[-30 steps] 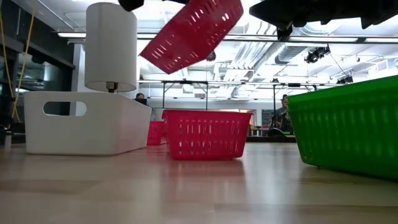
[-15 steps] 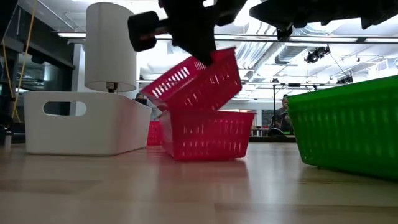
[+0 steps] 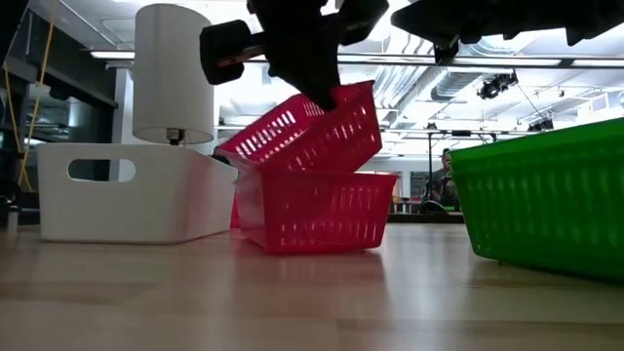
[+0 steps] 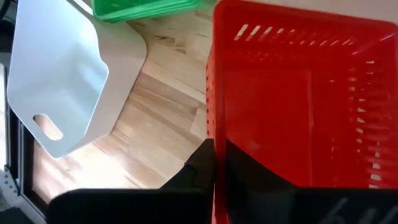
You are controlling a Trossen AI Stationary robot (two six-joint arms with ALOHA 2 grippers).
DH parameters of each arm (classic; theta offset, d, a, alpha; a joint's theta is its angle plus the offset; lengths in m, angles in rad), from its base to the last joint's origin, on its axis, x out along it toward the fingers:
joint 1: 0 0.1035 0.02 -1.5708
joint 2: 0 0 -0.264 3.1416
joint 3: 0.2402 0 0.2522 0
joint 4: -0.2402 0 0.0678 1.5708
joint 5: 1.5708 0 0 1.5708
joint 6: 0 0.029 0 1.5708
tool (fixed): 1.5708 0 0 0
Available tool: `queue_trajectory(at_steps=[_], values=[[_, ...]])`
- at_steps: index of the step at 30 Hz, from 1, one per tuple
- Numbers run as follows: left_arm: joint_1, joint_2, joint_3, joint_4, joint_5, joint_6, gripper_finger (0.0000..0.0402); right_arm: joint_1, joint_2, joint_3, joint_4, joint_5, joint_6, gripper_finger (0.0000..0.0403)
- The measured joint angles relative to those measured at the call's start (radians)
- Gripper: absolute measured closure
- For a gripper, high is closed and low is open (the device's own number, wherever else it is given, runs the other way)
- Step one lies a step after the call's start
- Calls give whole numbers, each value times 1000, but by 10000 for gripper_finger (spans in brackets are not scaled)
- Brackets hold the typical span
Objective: Stack baskets by color
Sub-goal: Stack the bottom red bin on top of the middle red bin
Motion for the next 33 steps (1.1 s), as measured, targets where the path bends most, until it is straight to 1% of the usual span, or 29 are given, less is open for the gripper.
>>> queue_trajectory(at_steps=[4, 10, 12, 15, 16, 18, 20, 22, 24, 26, 27, 28, 29, 31, 33], values=[[-12, 0, 0, 1, 1, 6, 366, 0, 0, 0, 0, -1, 0, 402], [-30, 0, 0, 2, -3, -28, 299, 0, 0, 0, 0, -3, 1, 402], [-36, -1, 0, 2, -29, -55, 279, 0, 0, 0, 0, -3, 1, 402], [-54, -17, 3, -9, -144, -110, 254, 0, 0, 0, -1, -3, 1, 402], [-61, -28, 11, -35, -179, -131, 249, 0, 0, 0, -4, -3, 1, 402], [-70, -53, 45, -90, -196, -178, 242, 0, 0, 0, -8, -3, 1, 402], [-76, -91, 68, -147, -178, -268, 240, 0, 0, 0, -11, -3, 0, 402], [-77, -139, 76, -181, -148, -381, 245, 0, 0, 0, -14, -2, 0, 402], [-68, -198, 76, -229, -100, -504, 266, 0, 0, 0, -14, -2, -1, 402], [-58, -257, 74, -266, -34, -613, 306, 0, 0, 0, -15, -2, -1, 402], [-54, -291, 56, -274, -3, -651, 334, 0, 0, 0, -15, -2, -1, 402], [-54, -328, 25, -264, 18, -671, 363, 0, 0, 0, -17, -4, 0, 402], [-59, -366, -18, -231, 32, -683, 381, 0, 0, 0, -23, -7, 1, 402], [-76, -457, -140, -121, 35, -708, 389, 0, 0, 0, -26, -25, 1, 402], [-99, -552, -287, 36, 23, -718, 395, 0, 0, 0, -30, -40, 1, 402]])
